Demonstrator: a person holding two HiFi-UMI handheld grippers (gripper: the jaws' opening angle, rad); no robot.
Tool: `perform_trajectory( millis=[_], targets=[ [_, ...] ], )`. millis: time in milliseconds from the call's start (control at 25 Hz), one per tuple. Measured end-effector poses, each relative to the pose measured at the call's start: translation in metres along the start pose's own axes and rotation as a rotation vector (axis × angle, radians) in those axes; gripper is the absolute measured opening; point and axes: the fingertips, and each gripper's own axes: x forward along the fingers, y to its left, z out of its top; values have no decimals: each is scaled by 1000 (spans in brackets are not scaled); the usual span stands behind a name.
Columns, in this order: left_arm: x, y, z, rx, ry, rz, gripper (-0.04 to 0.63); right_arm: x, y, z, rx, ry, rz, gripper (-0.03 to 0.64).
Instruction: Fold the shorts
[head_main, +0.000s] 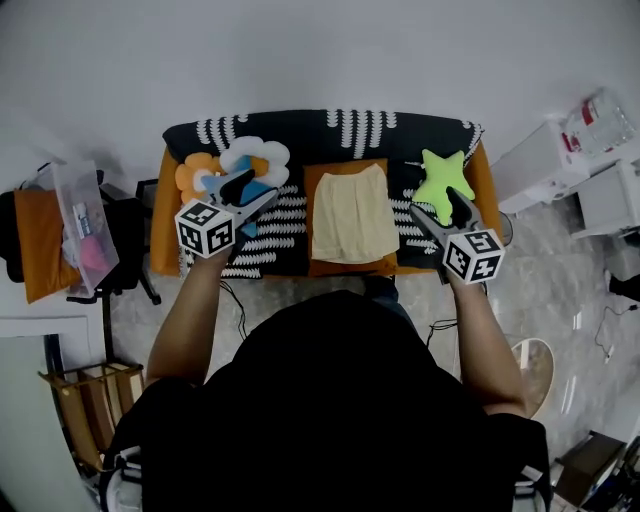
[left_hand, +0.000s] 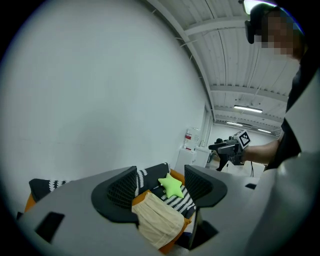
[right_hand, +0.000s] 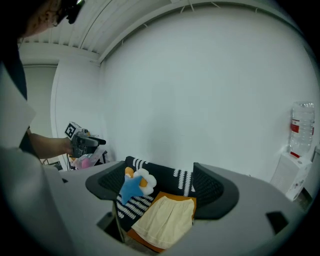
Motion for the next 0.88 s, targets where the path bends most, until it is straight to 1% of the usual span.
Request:
perform_trajectory(
  millis=[240, 680, 880],
  targets=[
    [22, 15, 5, -39, -16, 80, 316, 39, -35, 12, -19, 15, 74, 436],
    [92, 23, 21, -97, -11, 218, 316, 107, -132, 48, -41, 34, 191, 436],
    [116, 29, 31, -121, -16, 287, 316, 141, -164, 60, -49, 49, 258, 434]
  ],
)
